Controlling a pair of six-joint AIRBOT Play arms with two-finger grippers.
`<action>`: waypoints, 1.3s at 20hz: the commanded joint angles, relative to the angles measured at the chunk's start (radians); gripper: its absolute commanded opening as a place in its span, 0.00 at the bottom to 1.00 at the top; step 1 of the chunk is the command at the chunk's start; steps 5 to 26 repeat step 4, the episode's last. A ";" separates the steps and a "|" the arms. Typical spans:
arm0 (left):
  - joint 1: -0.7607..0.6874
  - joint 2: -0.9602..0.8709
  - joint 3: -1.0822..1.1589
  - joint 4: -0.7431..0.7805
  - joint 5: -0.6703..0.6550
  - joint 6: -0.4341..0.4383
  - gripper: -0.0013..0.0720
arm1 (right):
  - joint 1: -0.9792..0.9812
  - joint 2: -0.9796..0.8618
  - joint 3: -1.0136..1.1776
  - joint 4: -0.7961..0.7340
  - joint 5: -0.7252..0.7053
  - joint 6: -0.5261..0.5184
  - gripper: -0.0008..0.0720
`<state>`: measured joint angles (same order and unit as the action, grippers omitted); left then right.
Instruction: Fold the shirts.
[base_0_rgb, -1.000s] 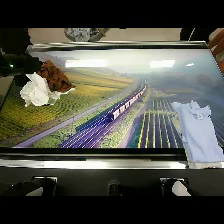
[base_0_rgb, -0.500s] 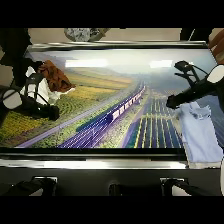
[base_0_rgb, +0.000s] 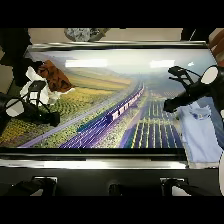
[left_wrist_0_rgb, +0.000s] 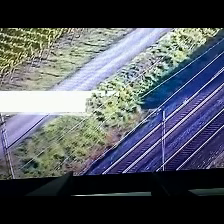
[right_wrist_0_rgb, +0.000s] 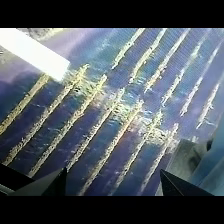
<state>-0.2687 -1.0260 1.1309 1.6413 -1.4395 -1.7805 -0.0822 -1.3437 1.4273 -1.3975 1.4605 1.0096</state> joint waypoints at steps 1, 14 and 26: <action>-0.001 0.002 -0.003 0.000 0.001 -0.001 0.79 | 0.002 0.000 0.000 -0.002 0.004 0.000 0.93; -0.001 0.002 -0.003 0.000 0.001 -0.001 0.79 | 0.002 0.000 0.000 -0.002 0.004 0.000 0.93; -0.001 0.002 -0.003 0.000 0.001 -0.001 0.79 | 0.002 0.000 0.000 -0.002 0.004 0.000 0.93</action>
